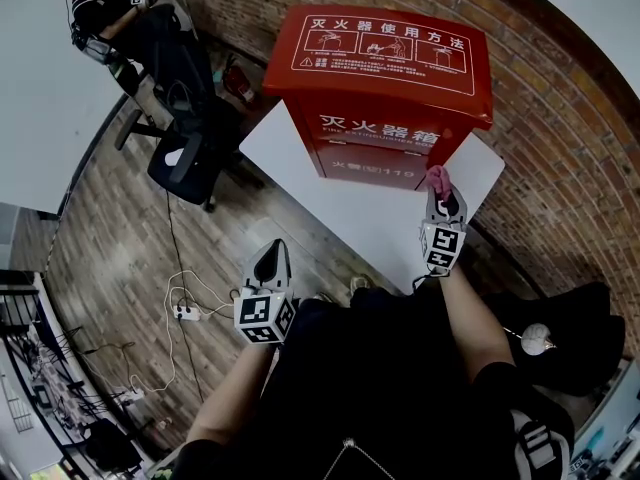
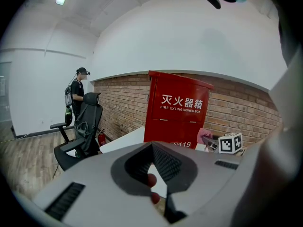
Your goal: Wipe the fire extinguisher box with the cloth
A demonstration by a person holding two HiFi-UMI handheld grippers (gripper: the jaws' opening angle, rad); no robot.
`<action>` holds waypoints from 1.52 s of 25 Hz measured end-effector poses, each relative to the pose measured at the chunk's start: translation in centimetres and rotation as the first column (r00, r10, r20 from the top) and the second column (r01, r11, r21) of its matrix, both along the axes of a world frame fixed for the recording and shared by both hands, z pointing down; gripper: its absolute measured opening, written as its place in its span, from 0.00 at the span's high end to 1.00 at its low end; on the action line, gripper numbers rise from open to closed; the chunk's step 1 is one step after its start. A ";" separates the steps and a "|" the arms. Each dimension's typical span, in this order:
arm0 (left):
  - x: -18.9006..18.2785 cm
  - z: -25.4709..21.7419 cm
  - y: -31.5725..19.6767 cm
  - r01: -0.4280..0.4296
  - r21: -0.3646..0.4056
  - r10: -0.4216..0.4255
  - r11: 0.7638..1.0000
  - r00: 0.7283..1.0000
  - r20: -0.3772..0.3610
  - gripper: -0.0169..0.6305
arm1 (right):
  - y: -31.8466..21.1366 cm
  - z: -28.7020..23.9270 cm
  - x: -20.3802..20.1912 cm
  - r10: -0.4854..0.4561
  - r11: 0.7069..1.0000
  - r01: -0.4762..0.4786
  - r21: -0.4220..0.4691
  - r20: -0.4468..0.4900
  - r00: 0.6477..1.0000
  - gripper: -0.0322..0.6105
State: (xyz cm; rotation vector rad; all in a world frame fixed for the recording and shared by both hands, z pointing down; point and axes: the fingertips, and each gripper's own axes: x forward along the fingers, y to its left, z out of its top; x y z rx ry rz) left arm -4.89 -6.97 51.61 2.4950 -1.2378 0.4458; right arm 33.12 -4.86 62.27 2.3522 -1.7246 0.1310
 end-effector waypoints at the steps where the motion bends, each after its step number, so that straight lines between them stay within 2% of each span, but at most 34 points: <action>1: 0.0 0.1 0.0 0.000 0.000 0.000 1.000 1.000 0.001 0.93 | 0.0 0.3 0.0 -0.002 1.000 0.002 -0.005 0.001 1.000 0.78; 12: -0.2 0.5 -0.2 0.018 -0.005 -0.018 1.000 1.000 0.003 0.93 | -0.7 1.0 -0.9 -0.030 1.000 0.030 -0.006 0.047 0.998 0.78; 38: -1.8 0.7 -0.5 0.069 -0.004 -0.069 0.998 0.998 0.008 0.93 | -3.1 1.5 -4.5 -0.146 0.989 0.146 -0.004 0.011 0.989 0.78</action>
